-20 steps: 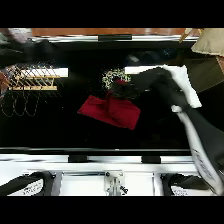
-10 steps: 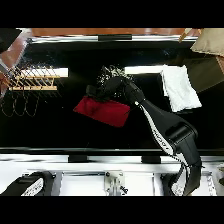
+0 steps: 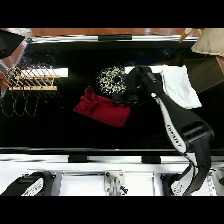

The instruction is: Fold the shirts.

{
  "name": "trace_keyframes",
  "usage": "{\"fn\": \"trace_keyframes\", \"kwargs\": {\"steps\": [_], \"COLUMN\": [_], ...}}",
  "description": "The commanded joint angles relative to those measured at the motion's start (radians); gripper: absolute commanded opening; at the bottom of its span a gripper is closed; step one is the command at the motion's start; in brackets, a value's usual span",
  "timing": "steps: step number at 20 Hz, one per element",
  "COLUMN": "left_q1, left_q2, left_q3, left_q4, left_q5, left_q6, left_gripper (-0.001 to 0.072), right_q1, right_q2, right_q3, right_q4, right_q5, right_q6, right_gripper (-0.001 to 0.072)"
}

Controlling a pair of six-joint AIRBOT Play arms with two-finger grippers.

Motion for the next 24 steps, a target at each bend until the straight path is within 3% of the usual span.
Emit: {"fn": "trace_keyframes", "kwargs": {"steps": [1, 2, 11, 12, 14, 18, 24], "left_q1": [0.000, 0.000, 0.000, 0.000, 0.000, 0.000, 0.000], "left_q2": [0.000, 0.000, -0.001, -0.002, -0.002, -0.002, -0.004], "left_q3": [-0.004, -0.004, -0.004, -0.004, -0.004, -0.004, -0.004], "left_q4": [0.000, 0.000, 0.000, 0.000, 0.000, 0.006, 0.010], "left_q5": [-0.013, -0.013, 0.001, 0.004, 0.007, 0.006, 0.006], "left_q6": [0.019, 0.019, 0.019, 0.019, 0.019, 0.019, 0.018], "left_gripper": [0.0031, 0.0031, 0.0031, 0.0031, 0.0031, 0.0031, 0.0031], "right_q1": [-0.110, -0.122, -0.084, -0.072, -0.062, -0.095, -0.246], "right_q2": [0.033, 0.032, 0.028, 0.023, 0.027, 0.141, 0.399], "right_q3": [-0.109, -0.158, -0.351, -0.351, -0.349, -0.245, 0.060], "right_q4": [0.065, 0.143, 0.309, 0.310, 0.314, 0.454, 0.514], "right_q5": [-0.093, -0.055, 0.294, 0.299, 0.315, 0.287, 0.303], "right_q6": [0.025, 0.006, 0.020, 0.015, 0.010, -0.173, -0.024], "right_gripper": [0.0670, 0.0670, 0.0669, 0.0587, 0.0104, 0.0095, 0.0095]}}
